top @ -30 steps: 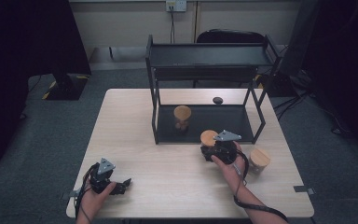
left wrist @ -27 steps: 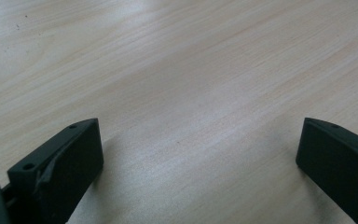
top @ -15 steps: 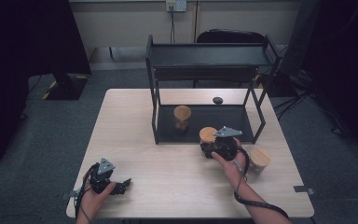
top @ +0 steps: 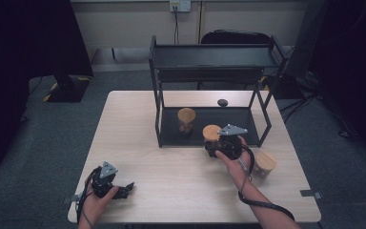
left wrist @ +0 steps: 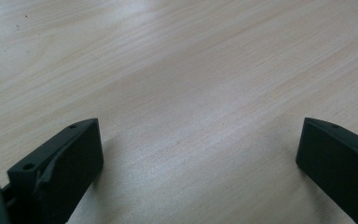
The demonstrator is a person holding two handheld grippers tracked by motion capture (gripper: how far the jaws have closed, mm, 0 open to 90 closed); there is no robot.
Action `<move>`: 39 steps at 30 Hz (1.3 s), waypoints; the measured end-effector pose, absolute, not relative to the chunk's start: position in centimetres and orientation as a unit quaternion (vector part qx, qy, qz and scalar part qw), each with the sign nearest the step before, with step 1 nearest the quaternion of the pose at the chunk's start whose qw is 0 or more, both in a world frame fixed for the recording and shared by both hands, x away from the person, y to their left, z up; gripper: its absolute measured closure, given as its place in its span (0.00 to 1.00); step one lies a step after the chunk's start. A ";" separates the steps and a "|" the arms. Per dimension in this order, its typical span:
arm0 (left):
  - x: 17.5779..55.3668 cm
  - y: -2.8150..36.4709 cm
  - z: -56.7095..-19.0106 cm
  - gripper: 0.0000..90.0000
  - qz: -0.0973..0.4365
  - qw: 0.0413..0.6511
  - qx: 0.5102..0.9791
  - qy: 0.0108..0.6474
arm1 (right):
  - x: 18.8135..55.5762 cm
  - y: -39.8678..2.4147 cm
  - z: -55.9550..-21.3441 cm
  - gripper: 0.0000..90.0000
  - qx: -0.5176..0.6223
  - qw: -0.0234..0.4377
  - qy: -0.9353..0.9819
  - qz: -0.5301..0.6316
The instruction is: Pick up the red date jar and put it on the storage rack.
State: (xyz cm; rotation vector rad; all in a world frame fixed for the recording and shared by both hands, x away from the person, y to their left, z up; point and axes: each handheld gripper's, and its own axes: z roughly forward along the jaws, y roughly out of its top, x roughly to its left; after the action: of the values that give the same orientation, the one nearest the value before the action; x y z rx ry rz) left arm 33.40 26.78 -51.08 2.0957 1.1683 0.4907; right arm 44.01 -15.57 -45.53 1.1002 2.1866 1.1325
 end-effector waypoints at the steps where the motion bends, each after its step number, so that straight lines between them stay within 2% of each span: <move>1: 33.4 26.8 -51.1 0.00 0.188 0.339 0.805 0.449 | 44.1 -15.5 -45.5 0.28 0.398 0.220 0.791 0.409; 39: 33.4 26.8 -51.1 0.00 0.188 0.339 0.805 0.449 | 47.5 -14.7 -45.2 0.28 0.418 0.230 0.780 0.404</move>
State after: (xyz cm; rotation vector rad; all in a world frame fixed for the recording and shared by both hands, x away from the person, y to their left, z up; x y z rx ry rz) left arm 33.41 26.79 -51.08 2.0963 1.1680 0.4908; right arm 47.45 -14.68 -45.22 1.1499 2.1464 1.1124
